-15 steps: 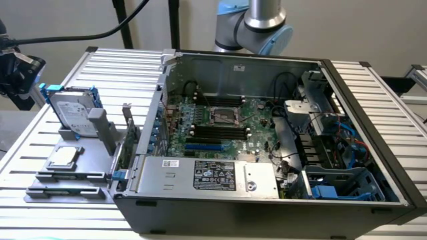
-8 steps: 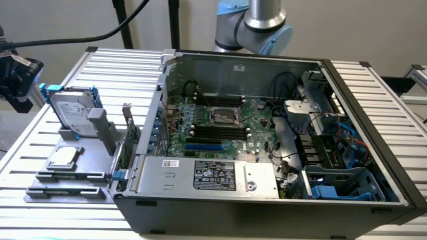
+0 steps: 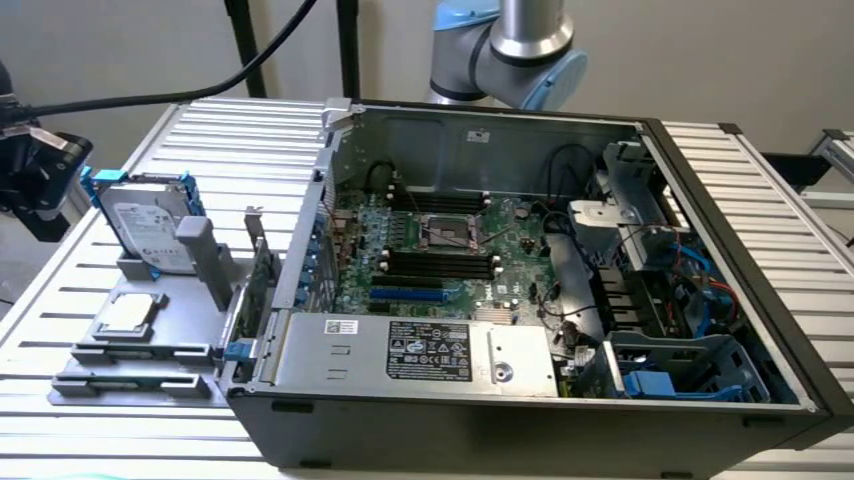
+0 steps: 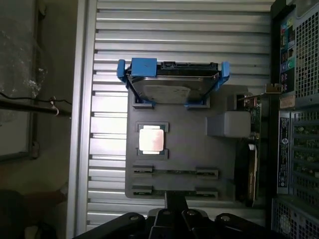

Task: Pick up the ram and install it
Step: 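Reach for the ram, then pick up the ram and move it above insertion slot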

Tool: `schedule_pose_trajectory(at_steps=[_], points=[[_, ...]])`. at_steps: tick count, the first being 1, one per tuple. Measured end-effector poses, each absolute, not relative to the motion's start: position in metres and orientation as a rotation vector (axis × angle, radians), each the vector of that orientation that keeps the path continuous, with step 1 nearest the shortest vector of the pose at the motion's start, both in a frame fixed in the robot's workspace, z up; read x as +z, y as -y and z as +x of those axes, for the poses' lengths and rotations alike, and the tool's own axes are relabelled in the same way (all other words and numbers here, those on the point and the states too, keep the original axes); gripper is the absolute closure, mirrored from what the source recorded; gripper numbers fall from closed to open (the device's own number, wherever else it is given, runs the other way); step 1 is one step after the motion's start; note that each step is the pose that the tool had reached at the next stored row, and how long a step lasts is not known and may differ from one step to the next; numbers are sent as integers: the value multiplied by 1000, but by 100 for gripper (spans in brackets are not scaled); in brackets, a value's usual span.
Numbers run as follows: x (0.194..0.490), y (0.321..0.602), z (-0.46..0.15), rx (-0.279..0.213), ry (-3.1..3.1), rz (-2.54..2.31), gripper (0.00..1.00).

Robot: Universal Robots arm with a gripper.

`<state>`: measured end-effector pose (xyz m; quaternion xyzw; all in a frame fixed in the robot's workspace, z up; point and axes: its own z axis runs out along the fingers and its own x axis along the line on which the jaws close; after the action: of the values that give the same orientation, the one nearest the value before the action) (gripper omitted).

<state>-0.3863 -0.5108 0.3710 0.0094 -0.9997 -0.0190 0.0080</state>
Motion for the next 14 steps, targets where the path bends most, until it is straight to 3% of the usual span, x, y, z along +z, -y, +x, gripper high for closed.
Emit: schedule_pose_trajectory(at_steps=[14], points=[[357,522,-383,-56,3116,207,89]])
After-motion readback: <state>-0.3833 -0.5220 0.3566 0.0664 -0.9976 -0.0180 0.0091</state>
